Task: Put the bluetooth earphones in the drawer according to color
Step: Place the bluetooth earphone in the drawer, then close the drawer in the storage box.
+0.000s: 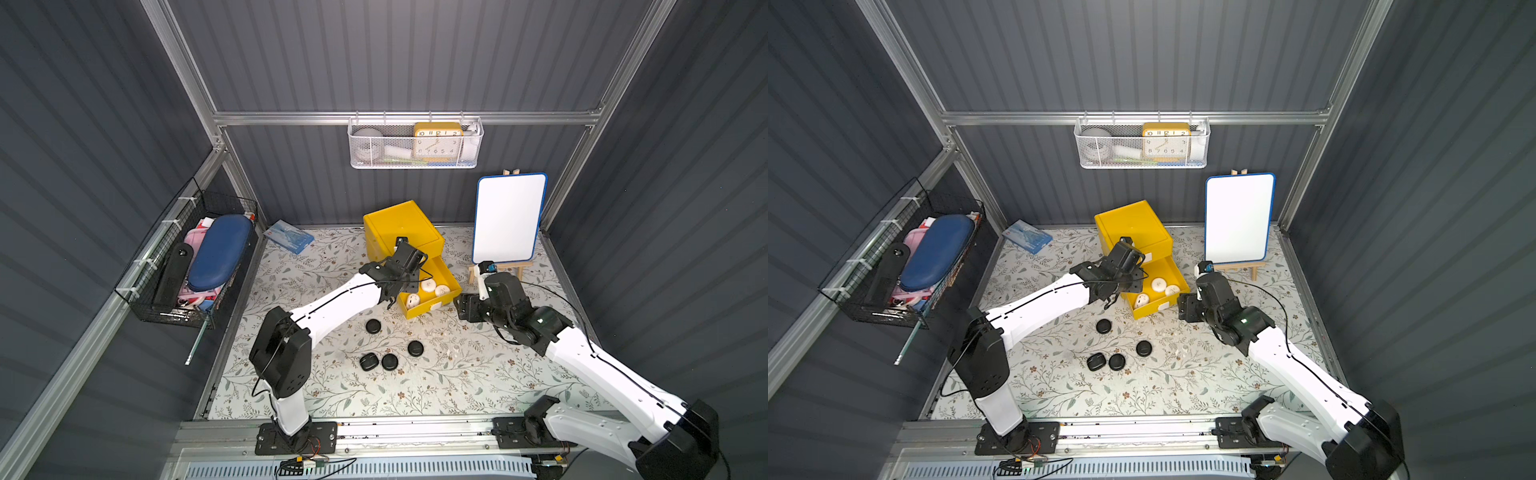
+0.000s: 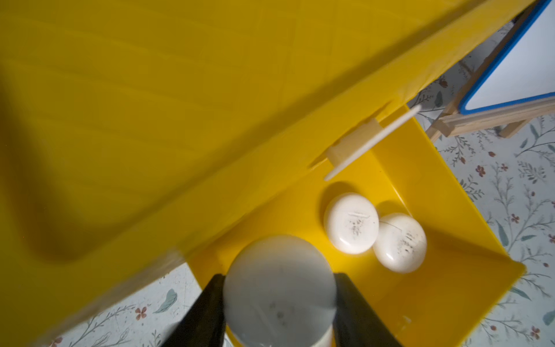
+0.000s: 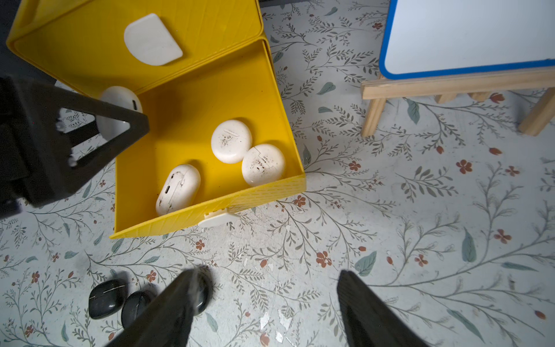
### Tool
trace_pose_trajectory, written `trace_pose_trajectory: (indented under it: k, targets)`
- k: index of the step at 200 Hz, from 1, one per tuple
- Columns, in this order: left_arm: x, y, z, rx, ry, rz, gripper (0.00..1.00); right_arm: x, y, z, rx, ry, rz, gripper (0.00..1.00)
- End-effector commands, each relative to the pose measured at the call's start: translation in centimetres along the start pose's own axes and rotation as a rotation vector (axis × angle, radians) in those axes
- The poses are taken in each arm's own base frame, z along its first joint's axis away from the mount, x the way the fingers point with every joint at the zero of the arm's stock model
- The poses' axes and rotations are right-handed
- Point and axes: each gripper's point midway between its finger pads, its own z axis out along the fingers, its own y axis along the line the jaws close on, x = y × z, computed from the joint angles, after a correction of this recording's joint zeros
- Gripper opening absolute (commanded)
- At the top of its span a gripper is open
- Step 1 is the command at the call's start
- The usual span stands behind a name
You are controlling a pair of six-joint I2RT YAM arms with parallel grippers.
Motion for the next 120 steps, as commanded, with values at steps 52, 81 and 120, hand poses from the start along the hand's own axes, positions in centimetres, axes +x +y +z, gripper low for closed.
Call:
trace_pose_trajectory:
  k: [52,81,120]
  targets:
    - [-0.4,0.9,1.9,-0.122,0.002,0.052,0.67,0.7,-0.7,0.0,0.015,0.011,0.009,0.78]
    - [-1.1,0.6,0.6,-0.101,-0.014,0.045,0.77,1.0,-0.7,0.1,0.014,0.018,0.009,0.79]
    - [-2.0,0.6,-2.2,-0.055,-0.054,0.008,0.85,1.8,-1.0,0.0,0.018,0.041,0.011,0.79]
